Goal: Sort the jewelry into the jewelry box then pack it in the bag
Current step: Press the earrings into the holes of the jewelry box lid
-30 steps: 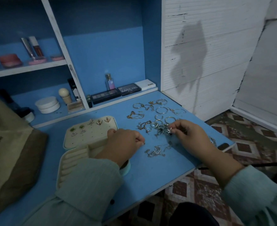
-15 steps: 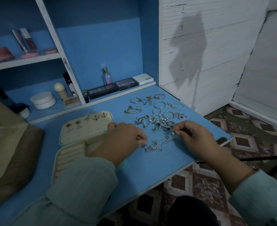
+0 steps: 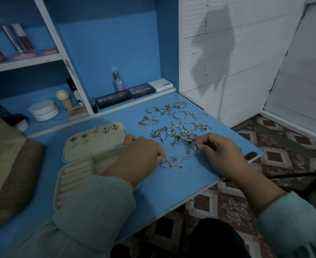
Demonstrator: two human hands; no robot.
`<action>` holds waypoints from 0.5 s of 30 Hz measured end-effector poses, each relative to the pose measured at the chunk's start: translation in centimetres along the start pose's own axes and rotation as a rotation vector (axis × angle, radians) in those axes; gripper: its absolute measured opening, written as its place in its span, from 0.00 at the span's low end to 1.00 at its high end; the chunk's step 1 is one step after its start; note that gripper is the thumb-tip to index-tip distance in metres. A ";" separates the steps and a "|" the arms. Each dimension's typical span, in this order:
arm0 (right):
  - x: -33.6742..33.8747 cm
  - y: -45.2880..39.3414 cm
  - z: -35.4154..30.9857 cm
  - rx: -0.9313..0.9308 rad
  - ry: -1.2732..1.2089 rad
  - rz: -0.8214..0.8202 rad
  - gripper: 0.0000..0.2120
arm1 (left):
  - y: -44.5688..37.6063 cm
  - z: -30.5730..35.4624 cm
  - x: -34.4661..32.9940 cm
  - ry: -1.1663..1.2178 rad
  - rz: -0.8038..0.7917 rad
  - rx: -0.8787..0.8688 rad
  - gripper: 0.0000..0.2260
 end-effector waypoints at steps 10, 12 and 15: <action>0.0 -0.3 0.9 -0.043 -0.109 0.073 0.07 | 0.1 2.2 -0.3 0.063 0.071 -0.155 0.13; 0.1 -0.4 1.0 -0.040 -0.111 0.076 0.07 | 0.1 2.8 -0.6 0.083 0.082 -0.211 0.14; 0.2 -0.4 1.1 -0.043 -0.117 0.077 0.06 | -0.3 3.0 -0.9 0.110 0.058 -0.260 0.13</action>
Point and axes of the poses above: each hand's wrist, its own y-axis away from the middle knuckle, its own x-axis out of the back of the hand, z = x × y, the point moved 3 cm from there along -y, towards the middle knuckle, and after that the axes turned 2 degrees about -y, right-handed, at the moved point
